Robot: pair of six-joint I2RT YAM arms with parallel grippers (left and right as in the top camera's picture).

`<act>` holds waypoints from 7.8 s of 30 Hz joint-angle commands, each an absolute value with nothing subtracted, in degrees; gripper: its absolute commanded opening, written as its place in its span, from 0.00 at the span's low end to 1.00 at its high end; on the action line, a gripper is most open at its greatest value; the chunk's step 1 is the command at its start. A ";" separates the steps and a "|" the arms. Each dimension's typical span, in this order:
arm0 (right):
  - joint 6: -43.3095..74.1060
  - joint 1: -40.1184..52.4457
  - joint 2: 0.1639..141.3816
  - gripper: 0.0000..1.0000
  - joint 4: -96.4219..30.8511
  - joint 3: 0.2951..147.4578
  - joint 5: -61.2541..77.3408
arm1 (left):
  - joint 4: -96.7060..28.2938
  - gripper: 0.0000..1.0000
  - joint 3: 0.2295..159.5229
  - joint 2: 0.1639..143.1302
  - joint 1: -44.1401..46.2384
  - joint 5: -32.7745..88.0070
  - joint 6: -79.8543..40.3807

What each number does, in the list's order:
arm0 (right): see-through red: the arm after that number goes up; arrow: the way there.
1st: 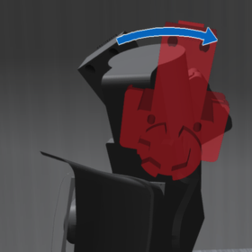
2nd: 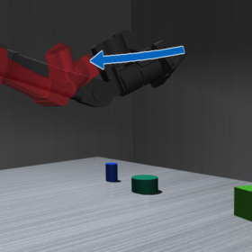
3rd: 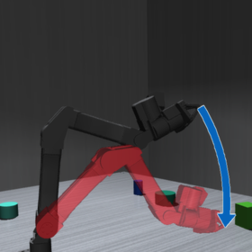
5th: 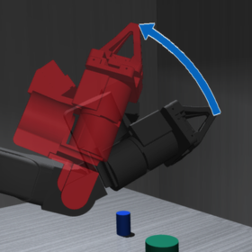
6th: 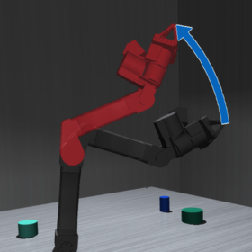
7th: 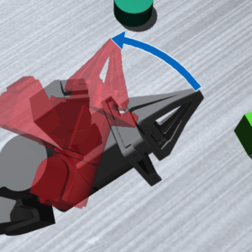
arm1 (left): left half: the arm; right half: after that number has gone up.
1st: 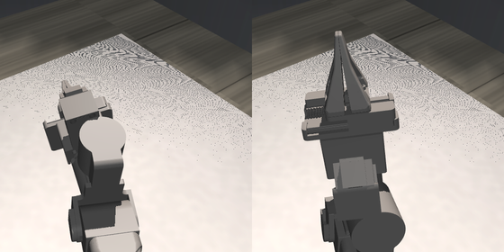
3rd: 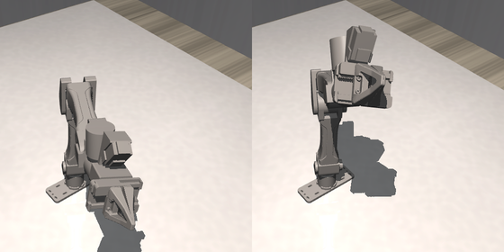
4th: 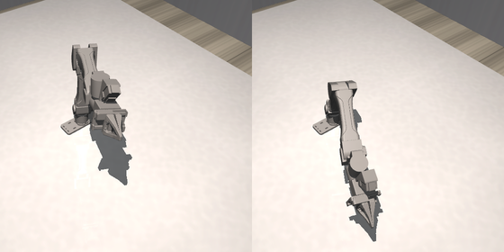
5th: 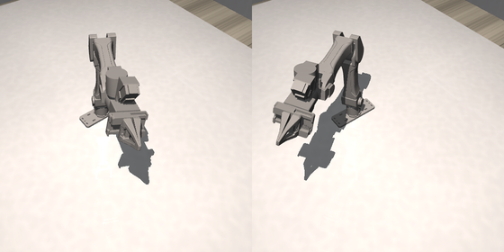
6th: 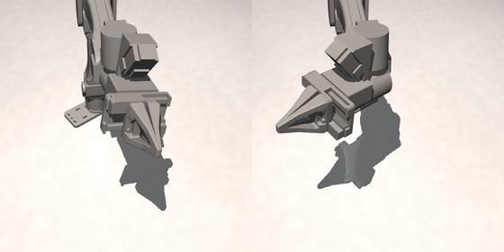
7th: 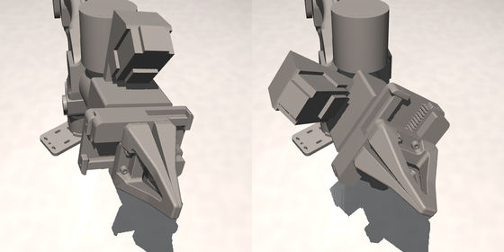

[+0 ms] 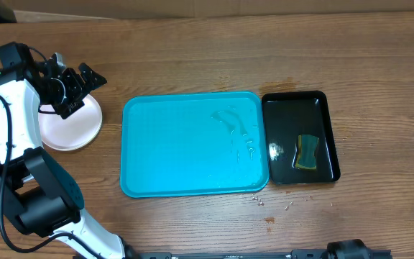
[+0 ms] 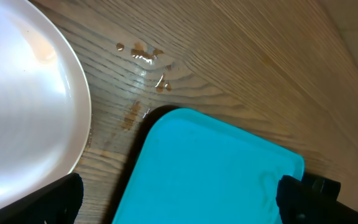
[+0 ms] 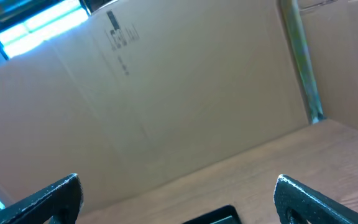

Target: Clean dirty plates on tray and stack at the side

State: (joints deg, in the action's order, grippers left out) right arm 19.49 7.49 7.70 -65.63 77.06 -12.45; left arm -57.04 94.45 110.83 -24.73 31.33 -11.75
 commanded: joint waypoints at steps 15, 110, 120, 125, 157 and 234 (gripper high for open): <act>18.00 6.02 0.23 1.00 -10.59 27.38 -6.22 | -56.95 1.00 95.37 109.73 -24.69 32.40 -10.26; 3.46 4.75 0.16 1.00 -4.78 0.45 0.21 | -56.95 1.00 95.37 109.73 -24.69 32.40 -10.28; 3.46 4.75 0.16 1.00 -4.78 0.45 0.21 | -56.93 1.00 95.37 109.75 -23.94 32.38 -10.26; 3.46 4.75 0.16 1.00 -4.78 0.45 0.21 | -56.95 1.00 95.37 106.10 -19.86 30.87 -10.28; 3.49 4.75 0.16 1.00 -4.78 0.45 0.21 | -56.97 1.00 74.54 36.69 -0.08 16.10 -10.26; 3.49 4.75 0.16 1.00 -4.78 0.45 0.21 | -4.27 1.00 0.30 0.25 0.03 2.96 -3.38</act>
State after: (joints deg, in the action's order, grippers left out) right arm 3.01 4.95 0.84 -5.15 1.04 0.99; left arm -4.29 0.47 0.86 -0.08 1.96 -5.08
